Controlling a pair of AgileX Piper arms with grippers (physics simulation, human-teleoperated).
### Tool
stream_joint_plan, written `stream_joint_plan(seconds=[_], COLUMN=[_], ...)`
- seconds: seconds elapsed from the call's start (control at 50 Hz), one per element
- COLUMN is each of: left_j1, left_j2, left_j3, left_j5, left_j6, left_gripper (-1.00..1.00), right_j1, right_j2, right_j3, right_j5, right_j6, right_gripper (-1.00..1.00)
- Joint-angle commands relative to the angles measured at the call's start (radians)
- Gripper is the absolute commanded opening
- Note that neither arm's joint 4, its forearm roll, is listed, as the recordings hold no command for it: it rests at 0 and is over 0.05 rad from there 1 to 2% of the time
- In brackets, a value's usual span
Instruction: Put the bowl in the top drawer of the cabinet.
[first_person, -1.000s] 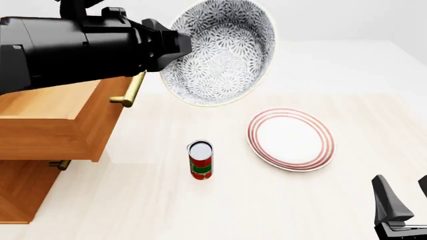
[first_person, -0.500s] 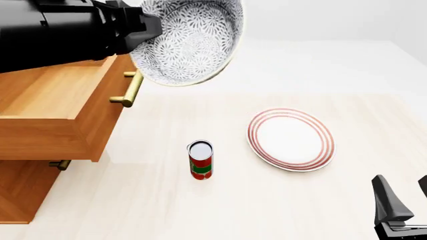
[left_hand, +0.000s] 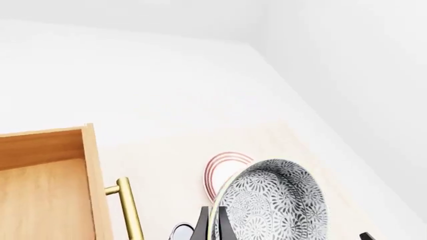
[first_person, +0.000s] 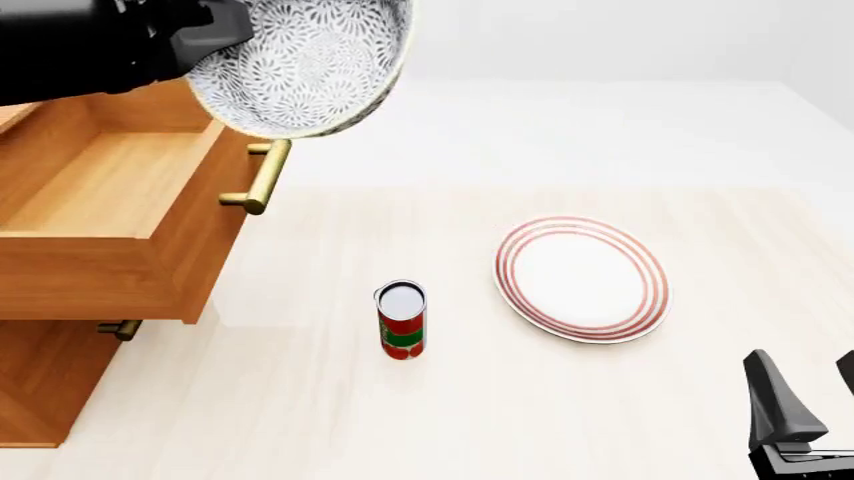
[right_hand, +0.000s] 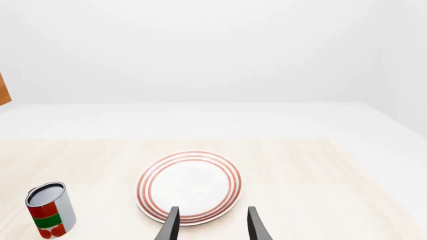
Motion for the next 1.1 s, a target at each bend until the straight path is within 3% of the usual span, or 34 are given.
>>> stream_joint_plan(seconds=[0.02, 1.1], left_j1=[0.060, 0.305], left_j2=[-0.031, -0.083], left_j3=[-0.008, -0.048], left_j5=[0.019, 0.095], left_j6=[0.006, 0.005], left_gripper=[-1.00, -1.00], right_j1=[0.000, 0.000], right_j2=[0.000, 0.000], right_j3=[0.000, 0.000], right_j5=[0.000, 0.000], right_j6=[0.000, 0.000], right_gripper=[1.00, 1.00])
